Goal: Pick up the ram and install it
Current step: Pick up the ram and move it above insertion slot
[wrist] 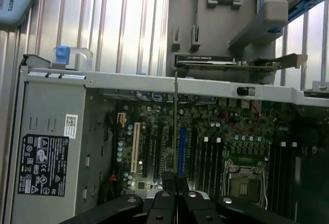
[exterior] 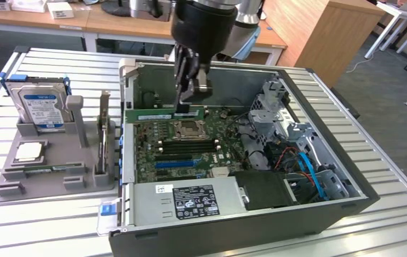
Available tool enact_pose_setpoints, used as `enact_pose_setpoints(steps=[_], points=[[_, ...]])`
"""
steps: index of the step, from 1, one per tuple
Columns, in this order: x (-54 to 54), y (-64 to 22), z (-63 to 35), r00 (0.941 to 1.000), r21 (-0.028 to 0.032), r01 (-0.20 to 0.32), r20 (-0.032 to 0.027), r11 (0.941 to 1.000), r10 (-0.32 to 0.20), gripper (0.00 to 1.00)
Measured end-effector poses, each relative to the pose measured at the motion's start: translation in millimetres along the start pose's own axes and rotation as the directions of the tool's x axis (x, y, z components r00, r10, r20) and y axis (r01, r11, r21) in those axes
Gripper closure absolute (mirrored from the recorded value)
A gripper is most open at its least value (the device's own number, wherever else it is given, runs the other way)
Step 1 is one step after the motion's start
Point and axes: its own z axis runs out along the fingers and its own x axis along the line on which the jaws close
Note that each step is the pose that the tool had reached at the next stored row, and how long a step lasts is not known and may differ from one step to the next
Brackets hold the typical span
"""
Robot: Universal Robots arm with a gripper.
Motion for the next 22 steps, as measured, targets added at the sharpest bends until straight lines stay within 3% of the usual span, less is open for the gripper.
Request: enact_pose_setpoints(steps=[6,14,17,22], points=[[1.1,-19.7,-1.2,1.0000,0.0000,0.000,-0.0001,1.0000,0.000,0.88],[2.1,-39.7,-2.3,1.0000,-0.0001,0.000,0.0000,1.0000,0.000,0.88],[2.4,-43.9,-2.6,1.0000,-0.0001,-0.001,0.0000,1.0000,0.001,0.88],[2.3,-44.0,-2.5,1.0000,0.0000,-0.005,0.0003,1.0000,0.005,0.88]])
